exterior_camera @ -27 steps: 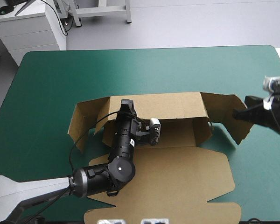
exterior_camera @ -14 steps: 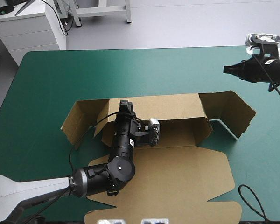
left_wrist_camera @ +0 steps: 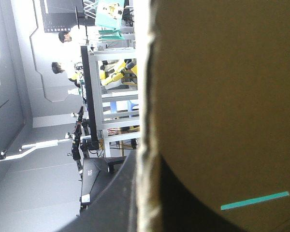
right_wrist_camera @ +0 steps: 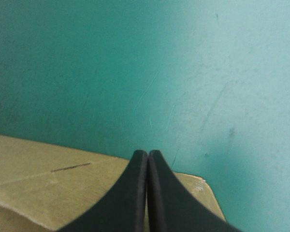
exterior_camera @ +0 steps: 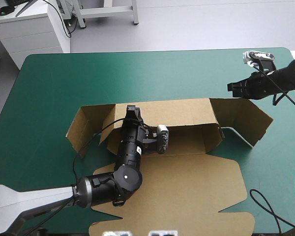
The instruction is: Fold the box
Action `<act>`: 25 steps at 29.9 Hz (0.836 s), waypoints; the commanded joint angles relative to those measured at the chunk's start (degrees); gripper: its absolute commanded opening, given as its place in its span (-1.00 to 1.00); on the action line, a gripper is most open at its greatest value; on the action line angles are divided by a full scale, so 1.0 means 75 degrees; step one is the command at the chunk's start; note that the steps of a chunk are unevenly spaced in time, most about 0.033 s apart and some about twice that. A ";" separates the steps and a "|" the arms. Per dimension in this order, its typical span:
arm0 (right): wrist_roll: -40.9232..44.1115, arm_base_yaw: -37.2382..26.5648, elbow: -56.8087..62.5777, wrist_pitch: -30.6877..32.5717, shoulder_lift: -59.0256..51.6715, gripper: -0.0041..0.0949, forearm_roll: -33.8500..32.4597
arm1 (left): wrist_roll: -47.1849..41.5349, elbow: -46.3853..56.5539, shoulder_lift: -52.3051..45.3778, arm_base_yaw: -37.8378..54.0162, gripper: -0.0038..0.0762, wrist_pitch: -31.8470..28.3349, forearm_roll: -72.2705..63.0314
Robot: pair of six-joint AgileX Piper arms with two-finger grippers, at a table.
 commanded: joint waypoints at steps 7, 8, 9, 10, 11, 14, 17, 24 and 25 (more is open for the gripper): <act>-0.0027 -0.0039 -0.0030 0.1085 -0.0761 -0.95 0.0283 | -0.0082 -0.0183 -0.0302 -0.0035 -0.92 0.0426 0.0789; 0.0013 -0.0039 0.0068 0.1085 -0.0860 -0.95 0.0208 | -0.0063 -0.0183 -0.0302 -0.0023 -0.92 0.0444 0.0822; 0.0070 -0.0039 0.0230 0.1085 -0.1003 -0.95 0.0095 | -0.0008 -0.0183 -0.0302 -0.0023 -0.92 0.0444 0.0824; 0.0103 -0.0039 0.0433 0.1085 -0.1156 -0.95 0.0001 | -0.0008 -0.0183 -0.0302 -0.0023 -0.92 0.0444 0.0824; 0.0103 -0.0039 0.0621 0.1085 -0.1280 -0.95 0.0000 | -0.0008 -0.0183 -0.0302 -0.0023 -0.92 0.0444 0.0824; -0.0143 -0.0039 0.1328 0.1040 -0.1729 -0.95 0.0302 | -0.0008 -0.0183 -0.0302 -0.0023 -0.92 0.0444 0.0824; -0.0343 -0.0039 0.1892 0.0962 -0.2122 -0.95 0.0564 | -0.0008 -0.0183 -0.0302 -0.0023 -0.92 0.0444 0.0824; -0.0884 -0.0039 0.2930 0.0493 -0.2850 -0.95 0.0953 | -0.0022 -0.0183 -0.0302 -0.0023 -0.92 0.0417 0.0824; -0.1058 -0.0039 0.3130 0.0231 -0.2983 -0.95 0.1027 | -0.0037 -0.0183 -0.0302 -0.0023 -0.92 0.0417 0.0824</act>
